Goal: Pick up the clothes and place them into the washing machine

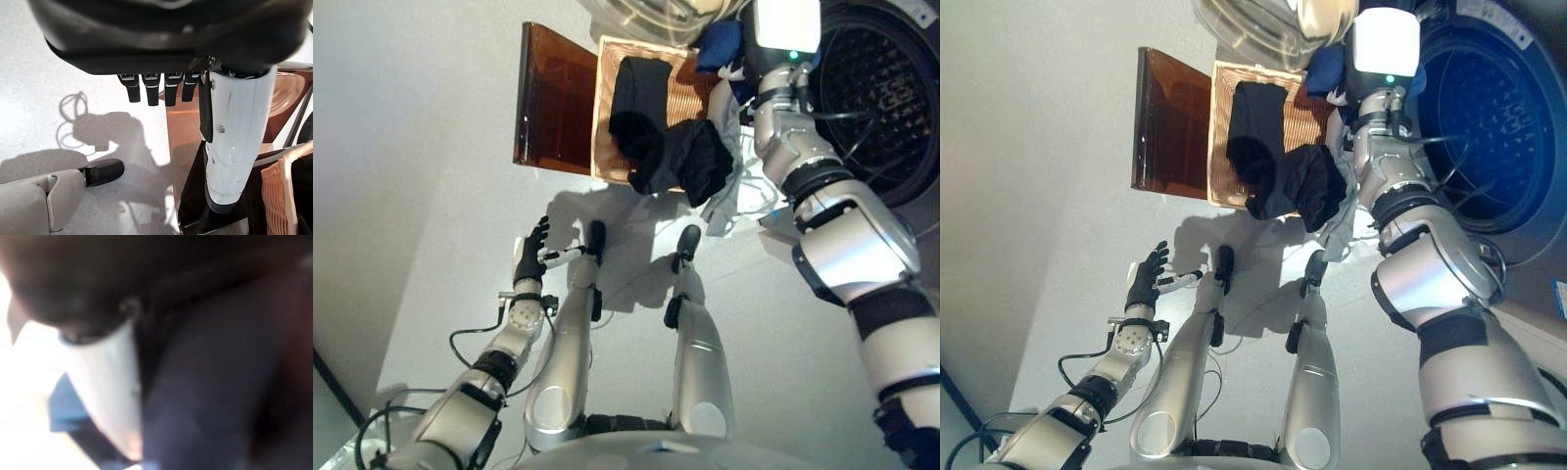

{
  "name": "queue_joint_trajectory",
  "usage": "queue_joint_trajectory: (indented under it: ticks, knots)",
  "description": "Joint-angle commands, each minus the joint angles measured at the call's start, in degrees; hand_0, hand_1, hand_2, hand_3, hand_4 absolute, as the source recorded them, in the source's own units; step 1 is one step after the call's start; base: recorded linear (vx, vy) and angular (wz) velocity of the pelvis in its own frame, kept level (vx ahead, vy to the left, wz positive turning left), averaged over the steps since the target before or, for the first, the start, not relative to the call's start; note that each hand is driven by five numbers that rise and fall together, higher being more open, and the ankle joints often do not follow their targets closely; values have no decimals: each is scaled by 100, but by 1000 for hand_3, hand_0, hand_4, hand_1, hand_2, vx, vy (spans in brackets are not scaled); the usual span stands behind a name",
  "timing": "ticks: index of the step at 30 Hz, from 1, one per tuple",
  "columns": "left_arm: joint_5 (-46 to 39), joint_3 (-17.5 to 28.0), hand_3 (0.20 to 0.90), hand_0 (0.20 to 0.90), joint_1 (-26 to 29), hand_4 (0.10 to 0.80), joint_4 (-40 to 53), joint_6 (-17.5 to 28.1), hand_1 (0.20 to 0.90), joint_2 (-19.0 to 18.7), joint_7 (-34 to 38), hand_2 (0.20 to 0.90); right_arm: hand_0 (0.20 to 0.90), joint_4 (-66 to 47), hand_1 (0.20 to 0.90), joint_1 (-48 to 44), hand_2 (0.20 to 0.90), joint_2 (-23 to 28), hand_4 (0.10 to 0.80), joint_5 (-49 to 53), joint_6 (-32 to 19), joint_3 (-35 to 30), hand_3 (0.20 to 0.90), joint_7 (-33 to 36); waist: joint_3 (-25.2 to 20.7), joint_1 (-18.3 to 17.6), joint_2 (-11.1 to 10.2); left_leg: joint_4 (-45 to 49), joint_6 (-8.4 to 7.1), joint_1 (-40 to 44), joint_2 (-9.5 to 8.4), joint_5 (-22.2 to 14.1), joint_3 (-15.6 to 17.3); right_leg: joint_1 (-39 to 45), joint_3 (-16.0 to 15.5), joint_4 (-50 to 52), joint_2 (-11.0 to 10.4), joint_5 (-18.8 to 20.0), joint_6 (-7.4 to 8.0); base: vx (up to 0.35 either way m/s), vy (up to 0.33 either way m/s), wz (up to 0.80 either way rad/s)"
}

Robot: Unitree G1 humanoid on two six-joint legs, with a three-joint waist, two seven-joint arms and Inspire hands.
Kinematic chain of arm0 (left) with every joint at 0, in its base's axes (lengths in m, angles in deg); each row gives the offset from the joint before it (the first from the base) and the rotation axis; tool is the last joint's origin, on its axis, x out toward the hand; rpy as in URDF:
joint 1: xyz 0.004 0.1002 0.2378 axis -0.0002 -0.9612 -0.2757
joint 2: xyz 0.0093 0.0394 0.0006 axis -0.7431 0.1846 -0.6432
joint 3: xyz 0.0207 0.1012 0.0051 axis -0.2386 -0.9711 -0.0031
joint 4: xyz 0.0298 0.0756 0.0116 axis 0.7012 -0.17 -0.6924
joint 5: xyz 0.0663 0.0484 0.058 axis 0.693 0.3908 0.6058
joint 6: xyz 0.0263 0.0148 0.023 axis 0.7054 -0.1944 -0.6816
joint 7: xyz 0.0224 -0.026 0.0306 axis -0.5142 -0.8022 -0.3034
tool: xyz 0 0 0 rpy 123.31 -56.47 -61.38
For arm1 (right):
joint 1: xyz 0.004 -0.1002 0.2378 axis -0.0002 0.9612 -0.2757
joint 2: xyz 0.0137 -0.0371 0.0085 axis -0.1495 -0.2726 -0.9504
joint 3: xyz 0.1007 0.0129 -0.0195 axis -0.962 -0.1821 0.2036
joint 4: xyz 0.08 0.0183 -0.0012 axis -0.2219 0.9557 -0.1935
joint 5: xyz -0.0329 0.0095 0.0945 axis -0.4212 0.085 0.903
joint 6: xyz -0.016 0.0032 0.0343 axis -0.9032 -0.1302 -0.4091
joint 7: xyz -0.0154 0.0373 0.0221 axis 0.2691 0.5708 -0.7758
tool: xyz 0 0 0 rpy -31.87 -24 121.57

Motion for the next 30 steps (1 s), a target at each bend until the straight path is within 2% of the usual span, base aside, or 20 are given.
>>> queue_joint_trajectory:
  ticks: [1,2,3,4,9,11,14,17,23,30]
  knots:
    - [150,-63,900,900,-82,800,-82,224,900,171,266,900,200,-539,200,111,200,36,300,1028,-503,-258,200,582,-129,-178,407,-476,-479,223,153,116,31,135,50,721,-48,-762,214,27,-10,-8]
    - [157,-39,900,900,-121,800,-187,211,900,48,228,900,200,-680,200,-507,200,173,300,1361,-706,-190,200,153,-182,-163,388,-463,-489,229,160,109,29,151,68,705,-33,-761,212,33,-25,-7]
    - [146,-6,900,900,-180,800,-147,218,900,59,237,900,200,-800,200,-228,200,206,300,1944,-849,-373,200,433,-199,-180,381,-448,-481,250,165,83,47,174,71,704,-35,-764,218,46,-25,-14]
    - [78,83,900,900,-268,800,-148,166,900,130,222,900,200,-1297,200,580,200,190,300,2709,-1106,-980,200,376,-227,-274,359,-451,-470,308,177,65,78,226,117,666,-18,-753,219,43,-18,-19]
    - [182,127,900,900,-391,800,-240,116,900,222,218,900,200,-1817,200,1397,200,67,300,3406,-1422,-1506,200,218,-331,-355,350,-451,-454,368,189,27,143,310,145,583,-4,-754,218,36,-8,-12]
    - [290,142,900,900,-498,800,-141,118,900,220,204,900,200,-1866,200,1747,200,-42,300,3848,-1592,-1885,200,187,-361,-361,419,-426,-445,401,188,-15,174,346,173,579,-16,-788,220,29,-14,-7]
    - [346,104,900,900,-565,800,-57,111,900,240,198,900,200,-1950,200,1943,200,-144,300,4157,-1708,-2102,200,165,-390,-356,502,-426,-432,391,178,-20,199,345,194,567,-18,-802,219,6,-2,-1]
    - [366,76,900,900,-612,800,-11,114,900,239,183,900,200,-1924,200,2008,200,-202,300,4470,-1824,-2244,200,125,-414,-359,572,-463,-427,379,169,1,226,308,217,542,-21,-782,221,16,8,-5]
    - [323,-46,900,900,-669,800,27,88,900,311,128,900,200,-1801,200,2190,200,-566,300,5749,-2268,-2713,200,-60,-402,-359,721,-552,-429,403,165,16,294,262,260,521,-7,-792,214,12,5,-7]
    - [251,-176,900,900,-745,800,128,65,900,364,32,900,200,-1691,200,2172,200,-709,300,7047,-2681,-3198,200,-419,-444,-337,879,-646,-421,474,162,10,321,261,302,515,-7,-834,215,9,-1,-1]
